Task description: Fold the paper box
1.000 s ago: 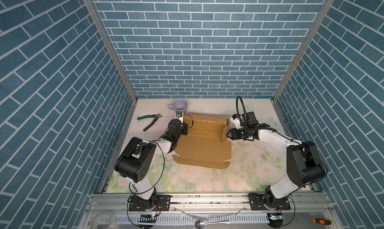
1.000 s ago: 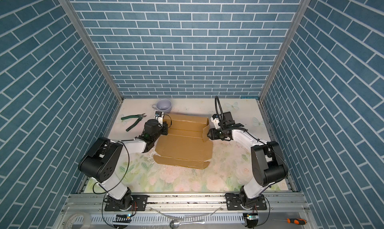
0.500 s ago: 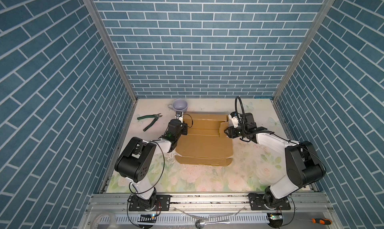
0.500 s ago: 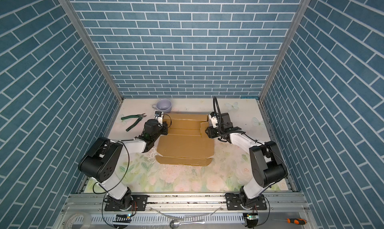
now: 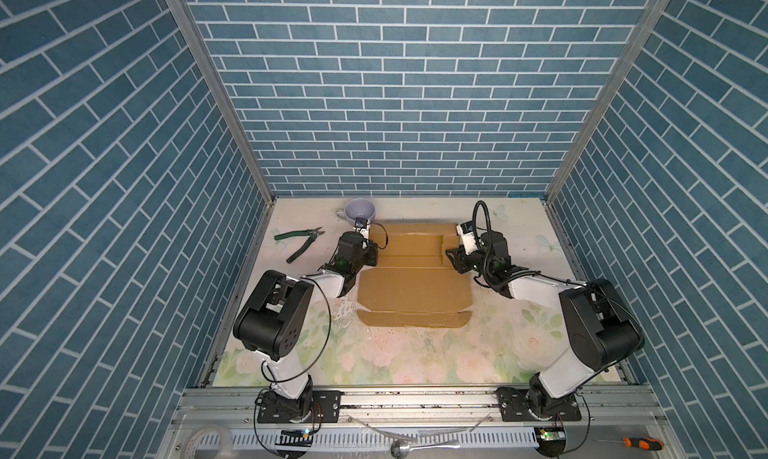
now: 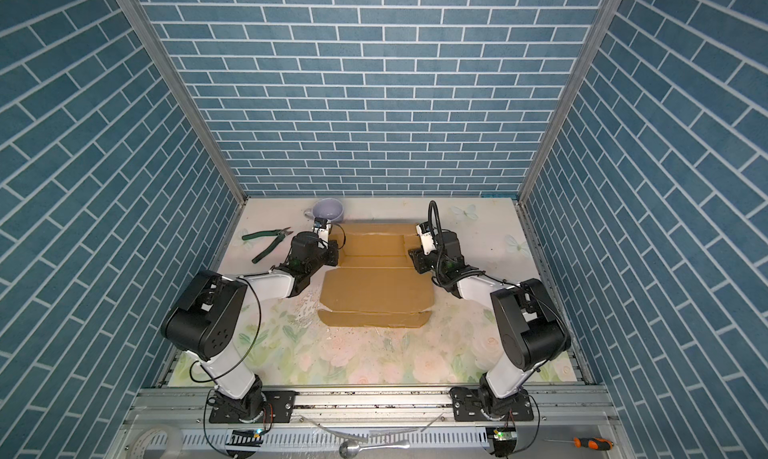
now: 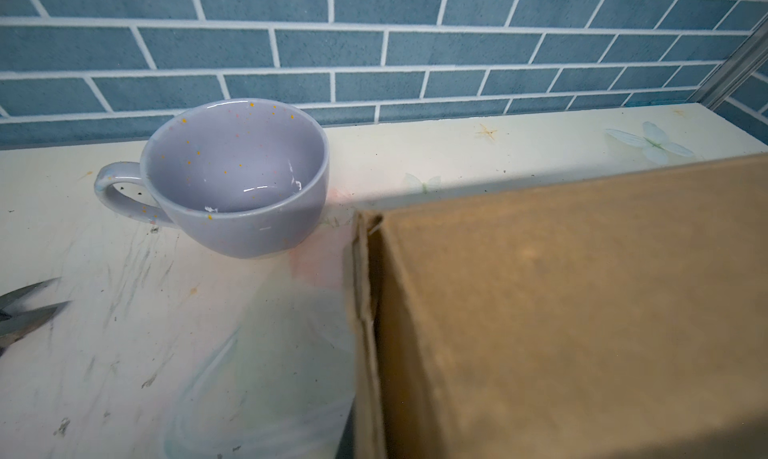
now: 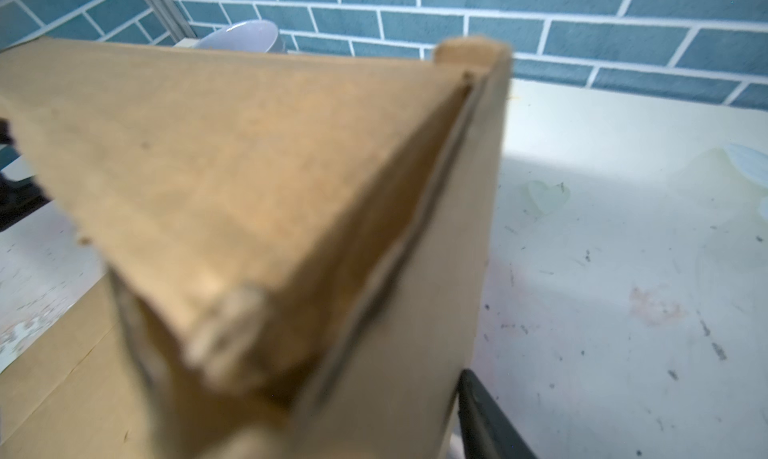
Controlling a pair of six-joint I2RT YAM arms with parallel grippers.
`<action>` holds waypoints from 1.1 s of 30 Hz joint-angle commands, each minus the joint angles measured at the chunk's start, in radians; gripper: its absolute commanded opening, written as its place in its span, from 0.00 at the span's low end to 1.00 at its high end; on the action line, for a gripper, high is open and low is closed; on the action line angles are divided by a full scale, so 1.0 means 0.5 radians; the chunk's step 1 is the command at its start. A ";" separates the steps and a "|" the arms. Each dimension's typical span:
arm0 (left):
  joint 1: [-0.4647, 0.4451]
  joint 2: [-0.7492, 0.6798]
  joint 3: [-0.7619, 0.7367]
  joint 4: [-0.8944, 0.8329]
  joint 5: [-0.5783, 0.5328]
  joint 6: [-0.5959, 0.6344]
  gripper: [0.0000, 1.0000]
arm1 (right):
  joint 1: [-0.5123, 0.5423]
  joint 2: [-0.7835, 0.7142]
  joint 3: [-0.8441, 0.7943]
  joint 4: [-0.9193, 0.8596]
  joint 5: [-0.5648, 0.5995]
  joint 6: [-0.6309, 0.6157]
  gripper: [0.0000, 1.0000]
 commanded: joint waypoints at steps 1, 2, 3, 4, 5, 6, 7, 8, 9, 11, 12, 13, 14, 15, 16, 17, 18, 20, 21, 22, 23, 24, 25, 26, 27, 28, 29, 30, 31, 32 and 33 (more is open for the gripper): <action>-0.014 0.069 0.012 -0.225 0.158 0.017 0.00 | 0.010 0.081 -0.067 0.271 0.109 -0.070 0.44; -0.009 0.070 0.019 -0.237 0.161 0.018 0.00 | 0.010 0.098 -0.069 0.293 0.141 -0.068 0.41; -0.009 0.072 0.027 -0.252 0.164 0.018 0.00 | 0.010 0.114 -0.066 0.308 0.169 -0.067 0.39; -0.010 0.073 0.036 -0.266 0.172 0.018 0.00 | 0.010 0.131 -0.068 0.335 0.197 -0.061 0.36; -0.009 0.076 0.047 -0.277 0.174 0.013 0.00 | 0.013 0.146 -0.069 0.362 0.240 -0.047 0.32; -0.008 0.072 0.053 -0.291 0.174 0.005 0.00 | 0.019 0.157 -0.070 0.381 0.299 -0.022 0.28; -0.008 0.071 0.061 -0.299 0.179 -0.012 0.00 | 0.024 0.166 -0.074 0.407 0.359 0.002 0.25; -0.010 0.063 0.065 -0.305 0.191 -0.041 0.00 | 0.034 0.176 -0.077 0.428 0.435 0.017 0.21; -0.013 0.057 0.069 -0.309 0.198 -0.068 0.00 | 0.050 0.182 -0.078 0.430 0.519 0.029 0.17; -0.019 0.023 0.063 -0.324 0.199 -0.116 0.00 | 0.073 0.168 -0.063 0.382 0.670 0.068 0.10; -0.017 0.004 0.058 -0.341 0.195 -0.127 0.00 | 0.083 0.150 -0.050 0.323 0.736 0.092 0.07; -0.018 -0.019 0.058 -0.368 0.180 -0.135 0.00 | 0.091 0.128 -0.041 0.264 0.776 0.105 0.05; -0.018 -0.041 0.056 -0.394 0.162 -0.138 0.00 | 0.103 0.100 -0.045 0.219 0.815 0.114 0.03; -0.018 -0.061 0.057 -0.413 0.152 -0.140 0.00 | 0.115 0.078 -0.051 0.194 0.848 0.123 0.01; -0.020 -0.076 0.058 -0.430 0.152 -0.145 0.00 | 0.129 0.056 -0.067 0.183 0.858 0.127 0.00; -0.020 -0.091 0.052 -0.439 0.162 -0.160 0.00 | 0.141 0.037 -0.080 0.171 0.865 0.130 0.00; -0.021 -0.103 0.046 -0.440 0.167 -0.182 0.00 | 0.155 0.027 -0.081 0.152 0.871 0.135 0.00; -0.027 -0.128 0.005 -0.400 0.176 -0.222 0.00 | 0.170 0.024 -0.074 0.104 0.846 0.149 0.01; -0.028 -0.124 -0.005 -0.384 0.176 -0.227 0.00 | 0.174 0.039 -0.073 0.100 0.835 0.152 0.04; -0.028 -0.110 -0.012 -0.381 0.167 -0.226 0.00 | 0.173 0.061 -0.077 0.106 0.831 0.152 0.09; -0.029 -0.093 -0.010 -0.384 0.157 -0.218 0.00 | 0.171 0.087 -0.082 0.122 0.828 0.150 0.12; -0.027 -0.082 -0.006 -0.387 0.149 -0.210 0.00 | 0.173 0.112 -0.084 0.137 0.813 0.146 0.15; -0.027 -0.073 -0.006 -0.383 0.140 -0.205 0.00 | 0.170 0.138 -0.085 0.161 0.796 0.140 0.18; -0.027 -0.068 -0.008 -0.379 0.128 -0.203 0.00 | 0.170 0.163 -0.092 0.190 0.782 0.139 0.20; -0.028 -0.065 -0.008 -0.373 0.124 -0.202 0.00 | 0.169 0.182 -0.104 0.234 0.762 0.145 0.22; -0.027 -0.062 -0.012 -0.368 0.115 -0.197 0.00 | 0.170 0.207 -0.124 0.309 0.739 0.149 0.26; -0.027 -0.054 -0.013 -0.362 0.110 -0.197 0.00 | 0.170 0.227 -0.144 0.376 0.719 0.159 0.29; -0.030 -0.049 -0.017 -0.354 0.106 -0.194 0.00 | 0.170 0.243 -0.146 0.414 0.702 0.171 0.31; -0.028 -0.043 -0.021 -0.345 0.103 -0.194 0.00 | 0.170 0.263 -0.143 0.429 0.685 0.188 0.33; -0.028 -0.033 -0.023 -0.341 0.101 -0.195 0.00 | 0.170 0.275 -0.134 0.436 0.675 0.200 0.34; -0.029 -0.028 -0.025 -0.335 0.099 -0.195 0.00 | 0.170 0.288 -0.129 0.445 0.668 0.209 0.35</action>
